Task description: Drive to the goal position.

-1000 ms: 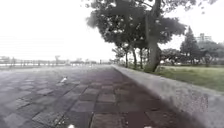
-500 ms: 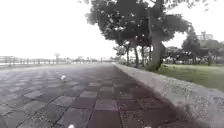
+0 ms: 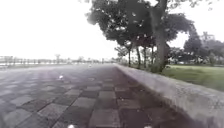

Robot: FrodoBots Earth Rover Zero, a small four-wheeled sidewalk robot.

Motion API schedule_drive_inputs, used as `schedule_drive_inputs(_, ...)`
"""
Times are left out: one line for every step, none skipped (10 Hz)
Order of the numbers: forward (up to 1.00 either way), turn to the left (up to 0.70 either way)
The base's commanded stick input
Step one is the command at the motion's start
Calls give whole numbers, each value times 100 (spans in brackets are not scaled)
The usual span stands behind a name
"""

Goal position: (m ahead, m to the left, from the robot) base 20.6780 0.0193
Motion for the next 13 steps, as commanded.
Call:
schedule_drive_inputs(70,0)
schedule_drive_inputs(70,0)
schedule_drive_inputs(70,0)
schedule_drive_inputs(70,0)
schedule_drive_inputs(70,0)
schedule_drive_inputs(70,0)
schedule_drive_inputs(70,0)
schedule_drive_inputs(70,0)
schedule_drive_inputs(70,0)
schedule_drive_inputs(70,0)
schedule_drive_inputs(70,0)
schedule_drive_inputs(70,0)
schedule_drive_inputs(70,0)
